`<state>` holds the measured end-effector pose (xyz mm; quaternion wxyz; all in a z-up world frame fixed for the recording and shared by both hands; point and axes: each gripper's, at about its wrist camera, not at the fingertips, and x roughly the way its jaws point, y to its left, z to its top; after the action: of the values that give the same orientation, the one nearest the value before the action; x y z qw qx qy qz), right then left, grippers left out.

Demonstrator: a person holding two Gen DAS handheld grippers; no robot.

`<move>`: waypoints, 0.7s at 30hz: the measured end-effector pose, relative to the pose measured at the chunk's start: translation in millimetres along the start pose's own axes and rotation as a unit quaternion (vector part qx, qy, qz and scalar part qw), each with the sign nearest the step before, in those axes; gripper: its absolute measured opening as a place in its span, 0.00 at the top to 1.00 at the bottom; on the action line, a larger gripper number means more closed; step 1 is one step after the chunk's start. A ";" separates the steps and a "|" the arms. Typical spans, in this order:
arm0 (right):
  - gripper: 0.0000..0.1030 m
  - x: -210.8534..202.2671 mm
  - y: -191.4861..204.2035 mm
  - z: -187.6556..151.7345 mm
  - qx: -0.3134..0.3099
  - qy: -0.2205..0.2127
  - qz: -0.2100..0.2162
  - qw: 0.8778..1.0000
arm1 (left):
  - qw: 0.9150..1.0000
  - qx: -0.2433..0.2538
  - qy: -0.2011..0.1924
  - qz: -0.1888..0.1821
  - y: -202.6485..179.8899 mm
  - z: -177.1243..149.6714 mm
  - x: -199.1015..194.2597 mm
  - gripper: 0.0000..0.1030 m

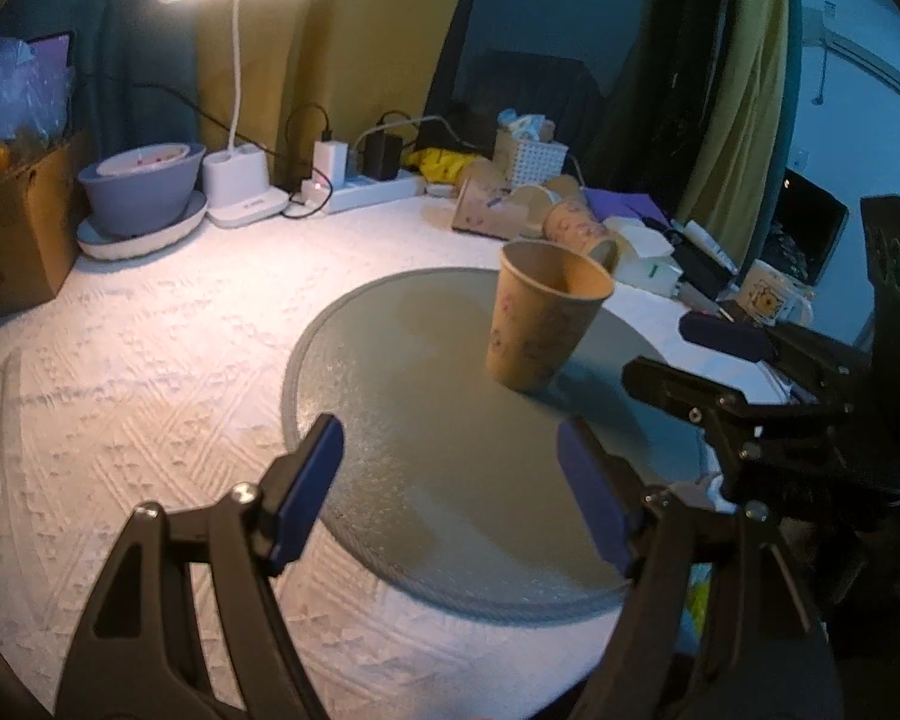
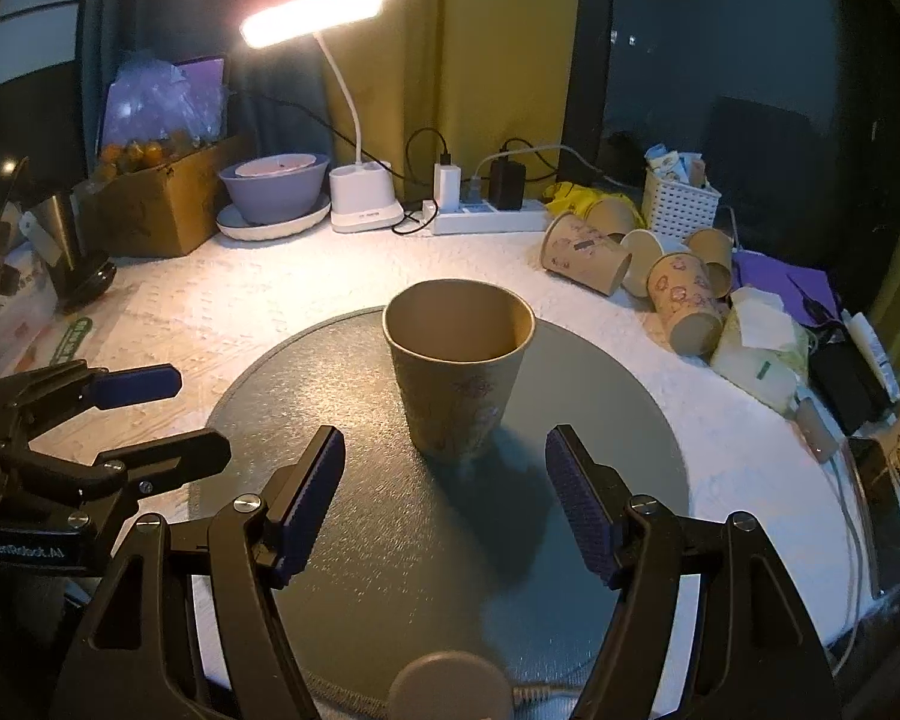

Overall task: Flip cup upright
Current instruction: 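Open the right gripper and withdraw it from the cup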

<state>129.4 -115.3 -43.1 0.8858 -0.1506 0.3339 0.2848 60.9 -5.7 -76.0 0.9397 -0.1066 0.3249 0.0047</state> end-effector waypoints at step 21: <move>0.29 -75.4 3.5 -1.0 0.001 -0.064 -0.015 0.998 | 0.995 0.051 -0.084 -0.010 -33.4 16.2 -62.4 0.18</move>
<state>80.4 -143.4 7.0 0.9099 -0.1363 0.2741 0.2801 24.1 -31.3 -18.8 0.9678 -0.0612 0.2440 -0.0119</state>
